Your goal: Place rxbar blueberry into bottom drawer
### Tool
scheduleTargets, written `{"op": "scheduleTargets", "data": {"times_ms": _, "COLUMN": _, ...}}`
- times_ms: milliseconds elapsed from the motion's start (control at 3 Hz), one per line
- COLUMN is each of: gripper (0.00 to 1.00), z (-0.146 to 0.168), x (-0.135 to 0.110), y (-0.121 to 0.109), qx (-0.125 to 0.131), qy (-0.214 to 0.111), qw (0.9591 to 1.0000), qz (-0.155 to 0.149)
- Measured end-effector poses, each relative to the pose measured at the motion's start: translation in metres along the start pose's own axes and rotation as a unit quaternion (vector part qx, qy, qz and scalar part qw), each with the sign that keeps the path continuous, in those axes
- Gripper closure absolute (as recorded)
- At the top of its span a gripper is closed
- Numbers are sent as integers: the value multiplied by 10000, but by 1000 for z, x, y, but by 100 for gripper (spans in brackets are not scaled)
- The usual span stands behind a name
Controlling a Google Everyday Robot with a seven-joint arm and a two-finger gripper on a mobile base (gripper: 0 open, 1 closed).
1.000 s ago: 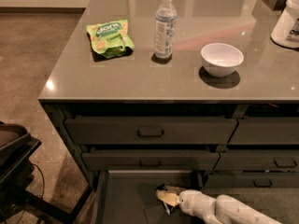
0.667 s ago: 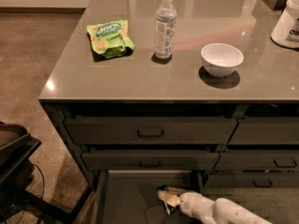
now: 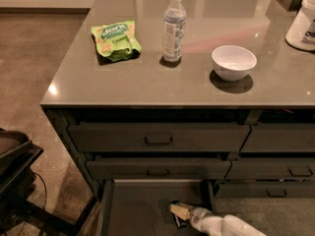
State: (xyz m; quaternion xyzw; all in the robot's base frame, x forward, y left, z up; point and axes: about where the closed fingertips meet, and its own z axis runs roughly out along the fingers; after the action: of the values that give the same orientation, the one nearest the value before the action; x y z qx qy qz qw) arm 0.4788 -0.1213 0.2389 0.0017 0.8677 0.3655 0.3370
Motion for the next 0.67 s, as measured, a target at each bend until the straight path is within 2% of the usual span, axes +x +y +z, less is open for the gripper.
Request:
{"op": "scheduleTargets", "data": {"times_ms": 333, "gripper": 100, "z": 19, "x": 18, "y": -39, "qx": 153, "qy": -135, "qw": 9992, "qz": 351}}
{"op": "scheduleTargets", "data": {"times_ms": 667, "gripper": 100, "z": 39, "x": 37, "y": -65, "qx": 304, "qy": -124, "qw": 9975, "qz": 618}}
